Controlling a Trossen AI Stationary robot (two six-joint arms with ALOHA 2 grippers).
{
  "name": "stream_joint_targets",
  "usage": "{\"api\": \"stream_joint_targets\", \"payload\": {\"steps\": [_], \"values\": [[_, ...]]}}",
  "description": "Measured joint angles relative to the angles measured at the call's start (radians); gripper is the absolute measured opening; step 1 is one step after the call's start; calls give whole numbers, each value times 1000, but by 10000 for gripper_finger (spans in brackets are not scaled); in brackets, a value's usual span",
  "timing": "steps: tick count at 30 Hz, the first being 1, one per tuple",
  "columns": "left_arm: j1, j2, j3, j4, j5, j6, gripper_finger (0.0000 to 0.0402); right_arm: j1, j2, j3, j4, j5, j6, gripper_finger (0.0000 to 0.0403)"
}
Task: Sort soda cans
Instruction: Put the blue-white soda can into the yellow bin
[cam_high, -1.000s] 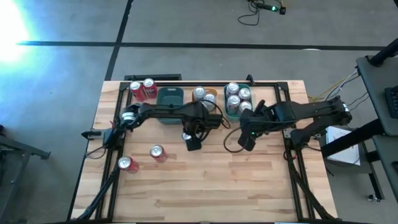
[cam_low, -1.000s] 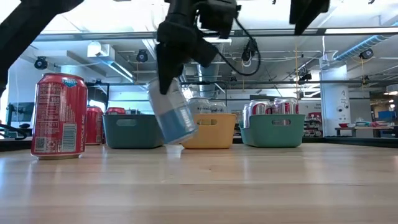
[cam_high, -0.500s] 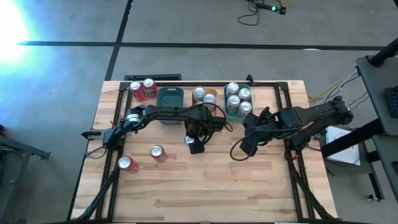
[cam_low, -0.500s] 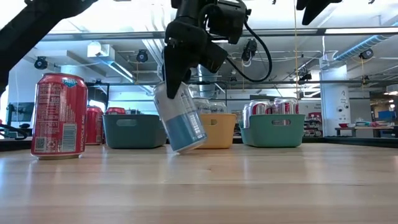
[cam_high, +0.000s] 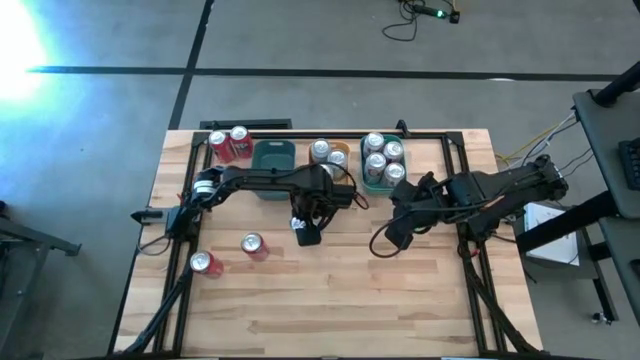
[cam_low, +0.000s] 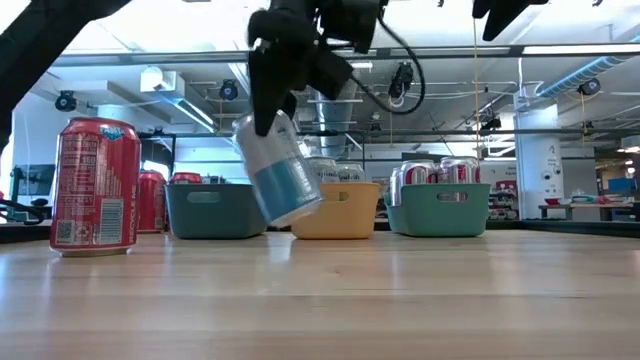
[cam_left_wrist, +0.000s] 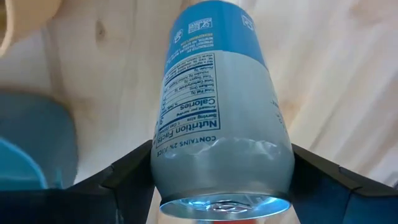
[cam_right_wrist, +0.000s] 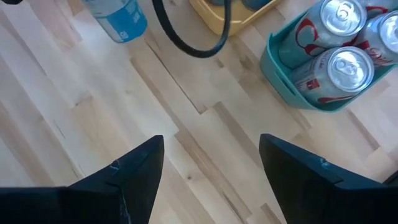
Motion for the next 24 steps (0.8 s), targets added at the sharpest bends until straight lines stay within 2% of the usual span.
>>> {"api": "stream_joint_targets", "payload": {"steps": [8, 16, 24], "values": [[-7, -21, -145, -3, -10, 25, 278, 0, 1, 0, 0, 19, 0, 272], [-6, -31, -148, -3, -26, 24, 278, 0, 1, 0, 2, 47, -16, 272], [-6, -32, -144, -2, -50, 40, 356, 0, 1, 0, 2, 55, -14, 285]]}}
